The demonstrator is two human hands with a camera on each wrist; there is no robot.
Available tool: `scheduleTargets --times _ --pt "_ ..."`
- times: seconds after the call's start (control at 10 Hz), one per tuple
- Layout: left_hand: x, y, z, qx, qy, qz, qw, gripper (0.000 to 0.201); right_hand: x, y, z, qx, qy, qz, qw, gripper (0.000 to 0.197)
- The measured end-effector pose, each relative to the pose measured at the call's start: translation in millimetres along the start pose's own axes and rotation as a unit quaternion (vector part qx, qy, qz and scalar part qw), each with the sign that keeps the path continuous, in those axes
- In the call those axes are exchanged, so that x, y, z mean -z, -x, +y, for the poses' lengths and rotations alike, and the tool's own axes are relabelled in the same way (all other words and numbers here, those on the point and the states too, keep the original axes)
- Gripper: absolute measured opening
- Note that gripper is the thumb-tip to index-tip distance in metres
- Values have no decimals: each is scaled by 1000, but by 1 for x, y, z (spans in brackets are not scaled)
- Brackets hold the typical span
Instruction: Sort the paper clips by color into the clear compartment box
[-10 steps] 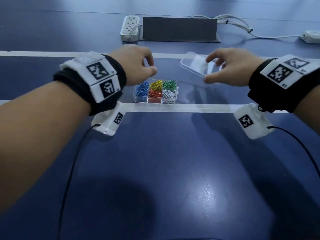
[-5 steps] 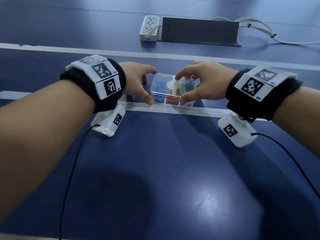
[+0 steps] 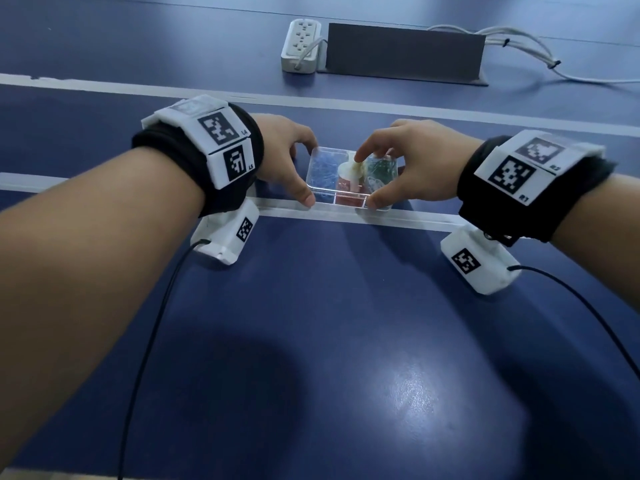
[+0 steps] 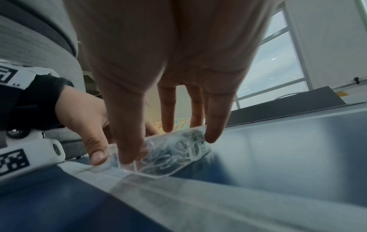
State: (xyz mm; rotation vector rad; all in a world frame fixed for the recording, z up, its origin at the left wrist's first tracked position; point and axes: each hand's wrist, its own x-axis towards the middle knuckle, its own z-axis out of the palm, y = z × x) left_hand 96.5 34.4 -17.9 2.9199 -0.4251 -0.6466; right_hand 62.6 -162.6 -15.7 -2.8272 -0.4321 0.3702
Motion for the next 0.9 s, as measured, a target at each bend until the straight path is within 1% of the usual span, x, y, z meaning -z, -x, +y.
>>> scheduleTargets --times 0.1,0.2,0.4,0.5,0.6,0.7,0.8,0.9 --pt "-1 0 0 2 7 10 1000 80 1 0 -1 2 18 -3 1000 59" --pt "-3 0 2 -2 14 13 1000 86 3 0 -3 -5 21 -10 1000 60" --pt "-6 0 6 7 6 24 1000 83 5 1 -6 -12 24 -20 999 63" --pt "-8 2 9 13 9 20 1000 83 5 4 -6 -12 34 -32 999 63" --pt "-11 7 11 8 14 28 999 81 3 7 -4 -16 26 -36 999 63" --pt "-15 9 9 8 19 33 999 94 -1 9 -3 -28 23 -37 999 77" --pt "-15 13 6 2 38 34 999 127 -1 14 0 -50 -5 -39 998 113" --pt "-19 17 5 -7 64 50 997 135 -5 21 6 -59 -6 -28 998 131"
